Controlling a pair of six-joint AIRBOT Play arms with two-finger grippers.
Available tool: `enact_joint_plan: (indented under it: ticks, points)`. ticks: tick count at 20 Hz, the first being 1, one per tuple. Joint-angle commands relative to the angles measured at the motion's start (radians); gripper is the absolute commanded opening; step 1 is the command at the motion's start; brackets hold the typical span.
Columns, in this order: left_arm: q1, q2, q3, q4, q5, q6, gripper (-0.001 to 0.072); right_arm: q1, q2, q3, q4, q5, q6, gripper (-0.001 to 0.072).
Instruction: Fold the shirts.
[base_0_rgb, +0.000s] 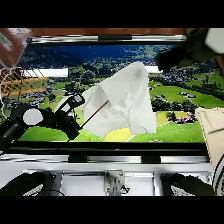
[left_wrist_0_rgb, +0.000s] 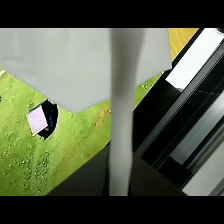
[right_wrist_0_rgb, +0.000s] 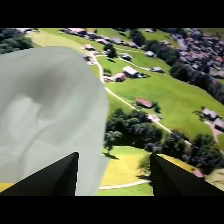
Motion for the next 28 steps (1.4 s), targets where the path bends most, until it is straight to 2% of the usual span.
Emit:
enact_joint_plan:
  ticks: [1, 2, 3, 4, 8, 13, 24, 25, 26, 27, 28]
  points:
    - [0.005, -0.001, 0.001, 0.023, 0.000, 0.036, 0.0044, -0.218, -0.029, 0.000, 0.334, -0.007, -0.713, 0.0546]
    - [0.005, -0.002, 0.001, 0.023, 0.006, 0.037, 0.0044, -0.224, -0.043, 0.000, 0.417, 0.004, -0.969, 0.0546]
    - [0.005, -0.002, 0.001, 0.023, 0.007, 0.041, 0.0044, -0.217, -0.059, -0.001, 0.474, -0.002, -1.122, 0.0546]
    - [0.005, -0.002, 0.001, 0.028, 0.007, 0.047, 0.0044, -0.200, -0.077, -0.001, 0.488, -0.022, -1.165, 0.0546]
    - [0.005, -0.002, 0.001, 0.074, 0.020, 0.057, 0.0044, -0.119, -0.169, -0.001, 0.462, -0.049, -1.209, 0.0547]
    - [0.005, -0.003, 0.001, 0.080, 0.024, 0.066, 0.0043, -0.092, -0.210, -0.001, 0.473, -0.185, -1.239, 0.0547]
    - [0.005, 0.002, 0.001, 0.081, 0.128, 0.113, 0.0044, -0.092, -0.310, -0.014, 0.512, -0.043, -1.260, 0.0543]
    - [0.007, 0.002, 0.001, 0.085, 0.139, 0.113, 0.0044, -0.092, -0.313, -0.014, 0.512, -0.047, -1.259, 0.0381]
    - [0.011, 0.002, 0.001, 0.088, 0.143, 0.113, 0.0044, -0.092, -0.313, -0.014, 0.504, -0.046, -1.255, 0.0254]
    - [0.023, 0.002, 0.001, 0.088, 0.151, 0.113, 0.0045, -0.092, -0.312, -0.014, 0.484, -0.044, -1.255, 0.0144]
    - [0.039, 0.002, 0.001, 0.088, 0.169, 0.111, 0.0046, -0.093, -0.312, -0.014, 0.476, -0.041, -1.255, 0.0070]
